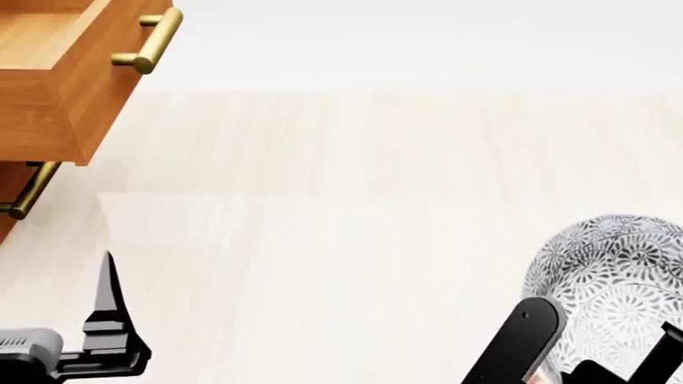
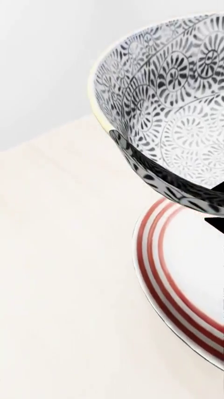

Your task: Put the bowl on the plate.

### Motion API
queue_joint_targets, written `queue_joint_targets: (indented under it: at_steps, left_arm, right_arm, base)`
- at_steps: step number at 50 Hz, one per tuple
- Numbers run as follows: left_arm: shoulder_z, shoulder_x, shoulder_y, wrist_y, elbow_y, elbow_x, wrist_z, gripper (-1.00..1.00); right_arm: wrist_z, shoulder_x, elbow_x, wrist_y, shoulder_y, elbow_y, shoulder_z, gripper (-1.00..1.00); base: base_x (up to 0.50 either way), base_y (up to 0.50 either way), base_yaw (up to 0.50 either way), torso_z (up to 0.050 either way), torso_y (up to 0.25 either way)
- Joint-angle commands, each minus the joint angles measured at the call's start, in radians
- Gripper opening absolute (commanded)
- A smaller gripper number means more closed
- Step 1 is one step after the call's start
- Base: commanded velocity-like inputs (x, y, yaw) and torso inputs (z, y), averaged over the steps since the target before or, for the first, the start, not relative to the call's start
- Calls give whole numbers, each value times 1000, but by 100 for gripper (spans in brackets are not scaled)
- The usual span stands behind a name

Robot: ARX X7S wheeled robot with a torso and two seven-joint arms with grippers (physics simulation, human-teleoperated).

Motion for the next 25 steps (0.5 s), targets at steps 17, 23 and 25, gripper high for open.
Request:
queue_joint_targets:
  at_steps: [17, 23, 25]
  left_arm:
    - [-3, 14, 14, 56, -57, -6, 42, 100]
    - [-3, 14, 11, 56, -60, -11, 43, 100]
    - [-3, 14, 10, 57, -62, -11, 43, 100]
  right_arm:
    - [121, 95, 29, -70, -64, -57, 28, -100]
    - [135, 121, 40, -86, -68, -63, 36, -100]
    - [131, 131, 33, -103, -76, -64, 37, -100]
  base:
    - [0, 0, 0, 0, 1]
    - [0, 0, 0, 0, 0]
    - [0, 0, 0, 0, 0]
